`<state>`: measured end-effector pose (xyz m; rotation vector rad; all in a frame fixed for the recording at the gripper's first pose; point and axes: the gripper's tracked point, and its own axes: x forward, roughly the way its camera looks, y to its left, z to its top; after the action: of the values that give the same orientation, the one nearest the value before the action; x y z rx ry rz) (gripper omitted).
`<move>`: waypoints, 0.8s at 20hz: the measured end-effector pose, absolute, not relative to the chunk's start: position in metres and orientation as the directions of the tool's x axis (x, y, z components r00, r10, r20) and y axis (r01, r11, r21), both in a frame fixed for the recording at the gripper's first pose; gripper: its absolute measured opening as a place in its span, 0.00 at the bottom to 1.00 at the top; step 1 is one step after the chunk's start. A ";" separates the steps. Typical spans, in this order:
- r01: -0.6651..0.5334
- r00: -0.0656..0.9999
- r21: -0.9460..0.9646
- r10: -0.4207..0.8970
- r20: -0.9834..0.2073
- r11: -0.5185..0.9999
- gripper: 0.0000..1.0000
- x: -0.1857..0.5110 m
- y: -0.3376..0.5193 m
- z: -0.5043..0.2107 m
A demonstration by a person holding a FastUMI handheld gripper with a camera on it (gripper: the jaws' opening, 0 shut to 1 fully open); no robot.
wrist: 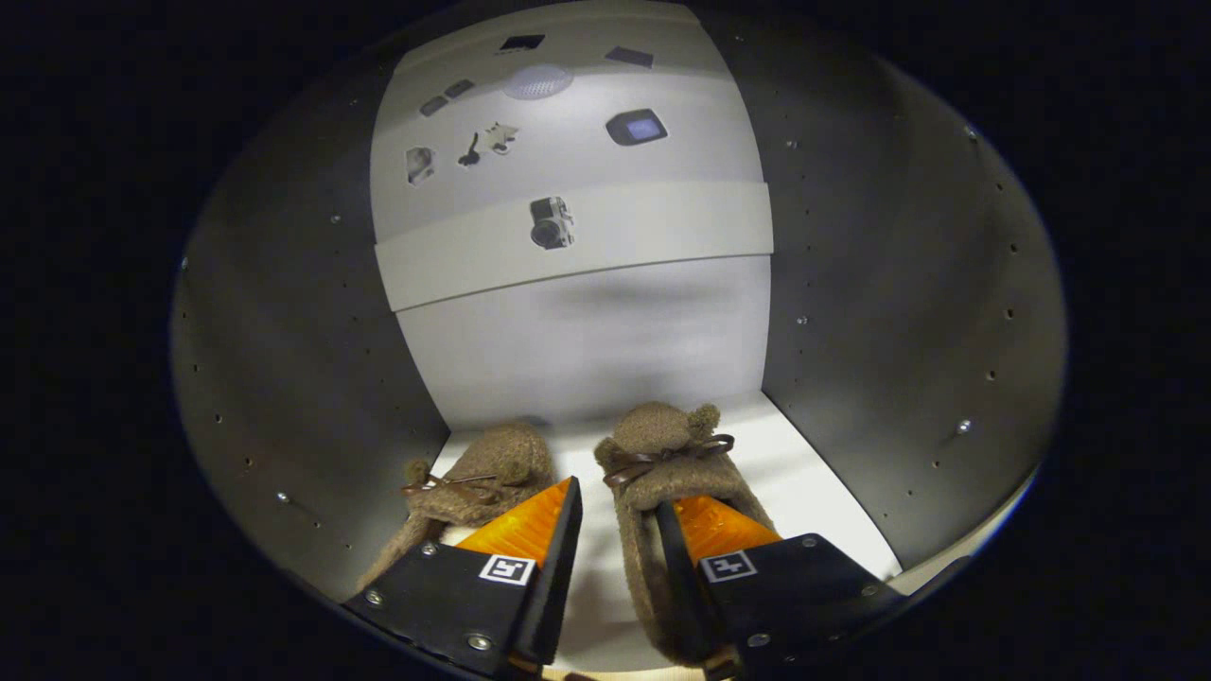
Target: Open the shoe cabinet door, grab the shoes and put them into the shoe cabinet, then close the shoe cabinet door.
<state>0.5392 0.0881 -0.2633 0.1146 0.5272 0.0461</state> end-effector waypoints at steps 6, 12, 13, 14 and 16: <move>-0.032 0.901 0.081 0.063 -0.429 0.996 0.73 0.487 0.092 -0.219; -0.009 0.915 0.058 0.031 -0.401 0.998 0.85 0.407 0.096 -0.189; -0.004 0.918 0.055 0.026 -0.395 0.998 0.85 0.391 0.097 -0.185; 0.000 0.920 0.055 0.022 -0.392 0.998 0.86 0.375 0.097 -0.181; 0.010 0.922 0.056 0.013 -0.388 0.998 0.86 0.342 0.096 -0.174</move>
<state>0.3417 0.0959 -0.1736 0.0572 0.3986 0.0014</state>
